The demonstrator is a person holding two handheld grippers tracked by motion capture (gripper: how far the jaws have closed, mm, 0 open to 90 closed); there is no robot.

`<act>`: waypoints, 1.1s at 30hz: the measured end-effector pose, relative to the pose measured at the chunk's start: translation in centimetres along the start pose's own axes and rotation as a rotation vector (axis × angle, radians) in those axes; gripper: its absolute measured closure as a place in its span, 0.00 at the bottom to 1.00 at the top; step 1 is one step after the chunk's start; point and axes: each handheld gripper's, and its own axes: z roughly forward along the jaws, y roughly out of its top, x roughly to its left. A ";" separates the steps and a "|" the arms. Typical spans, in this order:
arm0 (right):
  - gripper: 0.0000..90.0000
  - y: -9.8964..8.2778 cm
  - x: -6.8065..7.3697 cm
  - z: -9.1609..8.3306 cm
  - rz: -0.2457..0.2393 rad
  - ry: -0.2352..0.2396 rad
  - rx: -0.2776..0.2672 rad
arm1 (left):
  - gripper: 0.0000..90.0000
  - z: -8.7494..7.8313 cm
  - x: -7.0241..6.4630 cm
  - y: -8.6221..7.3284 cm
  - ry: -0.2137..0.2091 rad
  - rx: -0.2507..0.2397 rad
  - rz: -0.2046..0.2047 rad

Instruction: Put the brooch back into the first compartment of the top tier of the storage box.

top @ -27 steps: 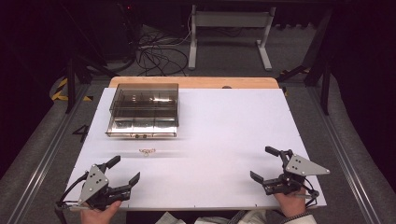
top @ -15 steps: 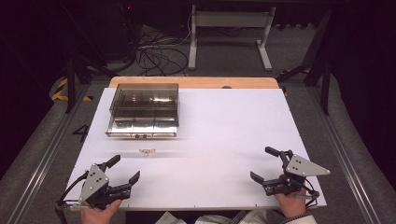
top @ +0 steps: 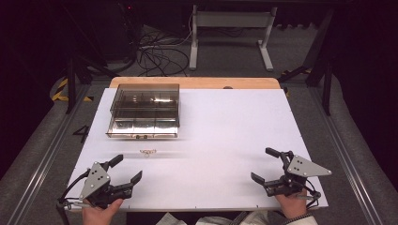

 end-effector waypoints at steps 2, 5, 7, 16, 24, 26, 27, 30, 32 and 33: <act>0.03 0.0 0.0 0.0 0.003 -0.001 0.000 | 0.21 0.4 0.1 0.2 -0.004 -0.002 -0.009; 0.03 -0.1 -0.1 0.1 0.008 0.002 0.008 | 0.21 1.1 0.1 0.7 -0.010 0.005 -0.005; 0.03 -0.1 -0.1 0.1 0.009 0.002 0.003 | 0.21 1.3 0.1 0.8 -0.018 0.010 -0.008; 0.03 -0.2 -0.1 0.0 0.010 0.006 0.008 | 0.21 3.0 0.2 1.7 -0.039 0.036 -0.008; 0.03 -0.2 -0.1 0.1 0.009 0.011 0.011 | 0.21 4.1 0.4 2.3 -0.052 0.057 -0.006; 0.03 -0.2 -0.1 0.1 0.008 0.012 0.013 | 0.21 4.5 0.3 2.5 -0.057 0.065 -0.003; 0.03 -0.2 -0.1 0.1 0.008 0.011 0.013 | 0.21 4.6 0.3 2.5 -0.059 0.070 0.000; 0.03 -0.2 -0.1 0.1 0.008 0.012 0.013 | 0.21 5.2 0.3 2.7 -0.064 0.077 0.005; 0.03 -0.3 -0.1 0.1 0.007 0.012 0.014 | 0.21 5.5 0.3 2.8 -0.069 0.084 0.008; 0.03 -0.3 -0.1 0.2 0.008 0.013 0.016 | 0.21 5.7 0.3 2.8 -0.070 0.086 0.010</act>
